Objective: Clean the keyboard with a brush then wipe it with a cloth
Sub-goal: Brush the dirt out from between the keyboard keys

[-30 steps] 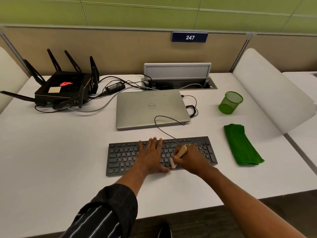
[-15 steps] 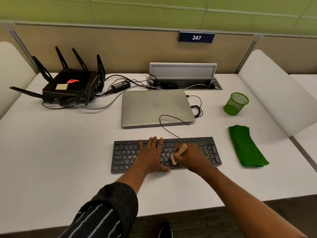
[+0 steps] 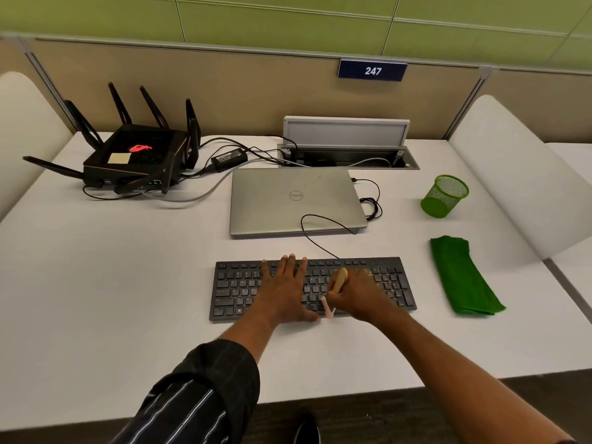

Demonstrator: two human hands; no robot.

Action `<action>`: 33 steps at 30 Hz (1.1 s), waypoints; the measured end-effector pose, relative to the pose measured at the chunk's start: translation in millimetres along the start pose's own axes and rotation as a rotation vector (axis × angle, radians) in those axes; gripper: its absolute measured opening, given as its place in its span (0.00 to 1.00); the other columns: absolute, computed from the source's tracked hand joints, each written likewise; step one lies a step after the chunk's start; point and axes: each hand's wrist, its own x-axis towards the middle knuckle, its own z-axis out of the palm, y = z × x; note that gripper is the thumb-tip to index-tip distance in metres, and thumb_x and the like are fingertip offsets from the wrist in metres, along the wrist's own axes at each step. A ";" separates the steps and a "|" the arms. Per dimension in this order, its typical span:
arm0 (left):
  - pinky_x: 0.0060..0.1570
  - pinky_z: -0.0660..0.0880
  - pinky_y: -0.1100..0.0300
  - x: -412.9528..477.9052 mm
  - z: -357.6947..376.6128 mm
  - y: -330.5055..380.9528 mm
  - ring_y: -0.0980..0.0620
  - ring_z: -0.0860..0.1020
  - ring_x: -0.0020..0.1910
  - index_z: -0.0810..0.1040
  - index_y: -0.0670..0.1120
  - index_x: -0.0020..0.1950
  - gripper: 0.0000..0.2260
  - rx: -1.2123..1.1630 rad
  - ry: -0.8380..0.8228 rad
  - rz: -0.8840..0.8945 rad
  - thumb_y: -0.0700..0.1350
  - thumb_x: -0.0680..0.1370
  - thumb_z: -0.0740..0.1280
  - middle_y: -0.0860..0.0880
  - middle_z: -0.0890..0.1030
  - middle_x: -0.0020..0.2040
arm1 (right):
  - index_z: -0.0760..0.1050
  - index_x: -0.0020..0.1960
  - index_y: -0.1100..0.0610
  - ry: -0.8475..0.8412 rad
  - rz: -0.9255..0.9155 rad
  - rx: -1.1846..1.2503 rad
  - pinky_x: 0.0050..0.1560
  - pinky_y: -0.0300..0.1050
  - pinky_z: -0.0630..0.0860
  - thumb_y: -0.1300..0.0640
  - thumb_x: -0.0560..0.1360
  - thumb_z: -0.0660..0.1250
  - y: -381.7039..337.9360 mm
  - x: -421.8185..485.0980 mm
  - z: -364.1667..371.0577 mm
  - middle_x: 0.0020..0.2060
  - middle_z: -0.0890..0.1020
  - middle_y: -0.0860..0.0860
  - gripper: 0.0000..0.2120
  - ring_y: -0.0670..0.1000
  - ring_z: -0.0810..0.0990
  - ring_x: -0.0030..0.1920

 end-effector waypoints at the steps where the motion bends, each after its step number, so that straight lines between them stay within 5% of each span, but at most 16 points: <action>1: 0.75 0.40 0.30 0.0 0.4 -0.5 0.41 0.40 0.82 0.35 0.47 0.82 0.58 -0.002 0.000 0.000 0.75 0.70 0.66 0.41 0.40 0.83 | 0.80 0.39 0.58 -0.057 0.007 -0.021 0.33 0.38 0.79 0.60 0.74 0.70 -0.8 0.3 0.4 0.33 0.83 0.53 0.05 0.48 0.83 0.32; 6: 0.75 0.40 0.30 0.8 2.0 -2.6 0.41 0.41 0.82 0.36 0.47 0.82 0.59 -0.013 0.004 0.004 0.74 0.69 0.68 0.41 0.41 0.83 | 0.80 0.39 0.58 0.027 -0.029 0.017 0.34 0.42 0.79 0.60 0.73 0.69 -5.8 2.4 -2.3 0.32 0.83 0.53 0.05 0.51 0.83 0.33; 9: 0.75 0.41 0.30 0.2 3.8 -4.3 0.41 0.41 0.82 0.36 0.46 0.82 0.59 -0.009 0.021 0.006 0.74 0.69 0.68 0.41 0.42 0.83 | 0.80 0.40 0.54 0.106 -0.062 0.081 0.30 0.35 0.75 0.58 0.75 0.69 -8.2 1.7 2.5 0.30 0.81 0.46 0.05 0.42 0.80 0.30; 17: 0.75 0.40 0.30 -1.7 2.0 -4.8 0.41 0.41 0.82 0.36 0.46 0.82 0.58 -0.024 0.018 0.014 0.74 0.70 0.68 0.41 0.42 0.83 | 0.78 0.39 0.63 -0.097 -0.073 0.034 0.33 0.44 0.78 0.62 0.71 0.71 -10.5 -0.8 10.3 0.33 0.83 0.58 0.05 0.51 0.80 0.31; 22: 0.75 0.40 0.30 -2.3 0.9 -6.0 0.41 0.41 0.82 0.36 0.46 0.82 0.59 -0.023 0.015 0.006 0.74 0.69 0.69 0.41 0.41 0.83 | 0.78 0.41 0.59 0.096 -0.098 0.096 0.30 0.38 0.72 0.60 0.74 0.69 -7.1 1.9 9.5 0.32 0.81 0.53 0.04 0.46 0.75 0.29; 28: 0.75 0.39 0.30 -2.4 3.2 -10.3 0.42 0.40 0.82 0.36 0.47 0.82 0.58 -0.021 0.019 0.015 0.75 0.70 0.66 0.42 0.40 0.83 | 0.78 0.38 0.61 -0.095 -0.117 0.029 0.32 0.41 0.76 0.63 0.71 0.71 -10.9 1.9 11.3 0.33 0.82 0.56 0.04 0.52 0.80 0.31; 33: 0.75 0.40 0.29 -2.3 4.1 -12.5 0.42 0.40 0.82 0.37 0.46 0.82 0.58 -0.006 0.016 0.024 0.74 0.70 0.68 0.42 0.41 0.83 | 0.79 0.40 0.58 0.069 -0.105 0.114 0.31 0.43 0.74 0.60 0.73 0.69 -18.4 6.9 13.2 0.31 0.81 0.53 0.04 0.51 0.77 0.30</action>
